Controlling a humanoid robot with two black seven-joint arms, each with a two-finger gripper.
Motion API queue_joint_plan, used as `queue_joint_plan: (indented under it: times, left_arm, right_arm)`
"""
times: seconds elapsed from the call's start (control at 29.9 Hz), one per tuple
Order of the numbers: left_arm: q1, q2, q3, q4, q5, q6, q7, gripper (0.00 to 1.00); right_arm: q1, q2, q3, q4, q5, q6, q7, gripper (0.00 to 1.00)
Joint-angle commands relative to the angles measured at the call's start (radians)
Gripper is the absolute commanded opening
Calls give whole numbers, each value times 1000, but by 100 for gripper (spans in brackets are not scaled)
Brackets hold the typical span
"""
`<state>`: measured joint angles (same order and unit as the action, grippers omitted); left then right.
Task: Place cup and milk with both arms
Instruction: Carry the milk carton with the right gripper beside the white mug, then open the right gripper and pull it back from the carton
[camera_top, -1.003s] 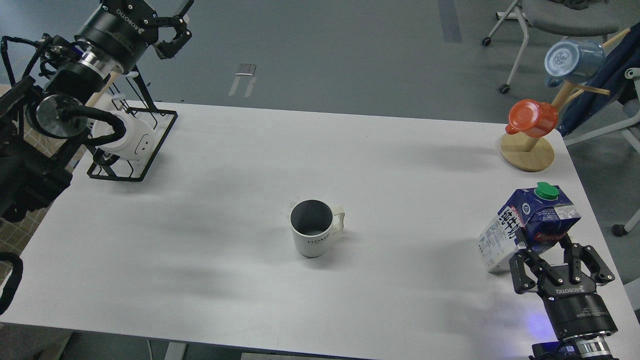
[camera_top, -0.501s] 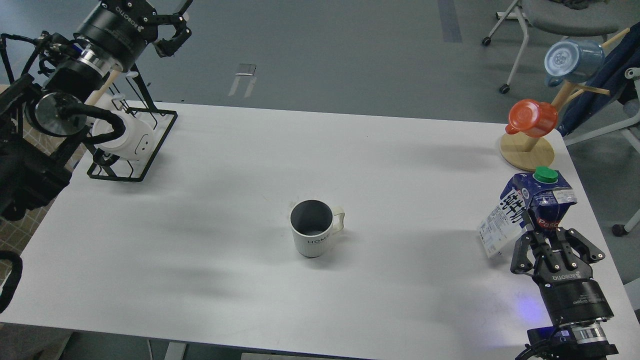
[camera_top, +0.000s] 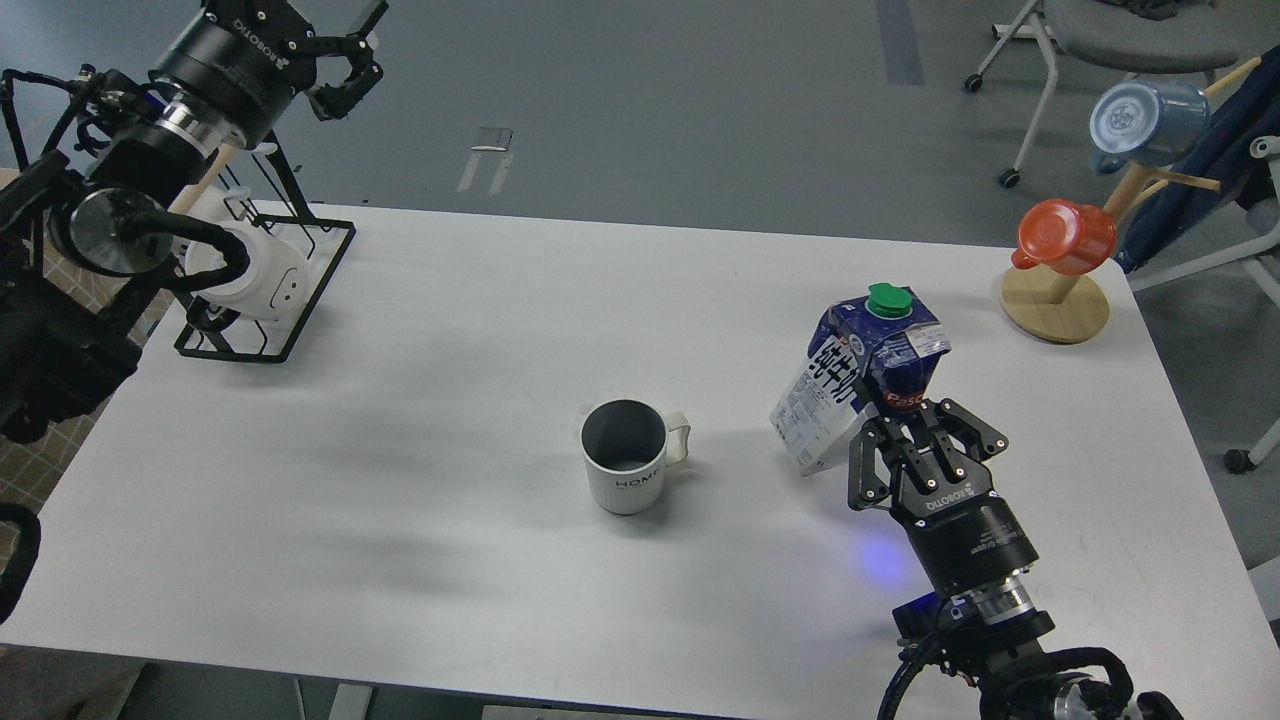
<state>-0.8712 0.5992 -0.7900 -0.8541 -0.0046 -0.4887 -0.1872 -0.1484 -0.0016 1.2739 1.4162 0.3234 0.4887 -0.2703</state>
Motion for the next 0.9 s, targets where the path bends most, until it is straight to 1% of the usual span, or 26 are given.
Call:
queue_joint_plan:
  times: [0.0, 0.07, 0.23, 0.37, 0.5, 0.63, 0.67, 0.7, 0.74, 0.77, 0.87]
  left_arm:
    - [3, -7, 0, 4, 0, 0, 0, 99]
    - [4, -9, 0, 4, 0, 0, 0, 99]
    - [5, -9, 0, 4, 0, 0, 0, 99]
    - [3, -7, 0, 6, 0, 0, 0, 99]
    - [4, -9, 0, 6, 0, 0, 0, 99]
    - [5, -9, 0, 6, 0, 0, 0, 99]
    - [5, -9, 0, 6, 0, 0, 0, 99]
    - [5, -9, 0, 6, 0, 0, 0, 99]
    - [5, -9, 0, 6, 0, 0, 0, 99]
    - [5, -9, 0, 6, 0, 0, 0, 99]
    - [5, -9, 0, 7, 0, 0, 0, 99]
  right_arm:
    - [38, 2, -51, -40, -4, 0, -18, 11]
    - [50, 2, -85, -59, -15, 0, -26, 11]
    - [81, 2, -116, -124, -46, 0, -26, 12]
    - [89, 2, -146, -144, -47, 0, -26, 13]
    - [124, 2, -183, -209, -46, 0, -24, 14]
    - [124, 2, -199, -209, -47, 0, -24, 15]
    - [124, 2, -200, -207, -46, 0, -24, 20]
    - [124, 2, -199, -209, -47, 0, -23, 53]
    - [124, 2, -197, -209, -47, 0, -23, 83]
    - [124, 2, -194, -206, -46, 0, -23, 100]
    - [110, 2, -191, -191, -44, 0, -21, 100]
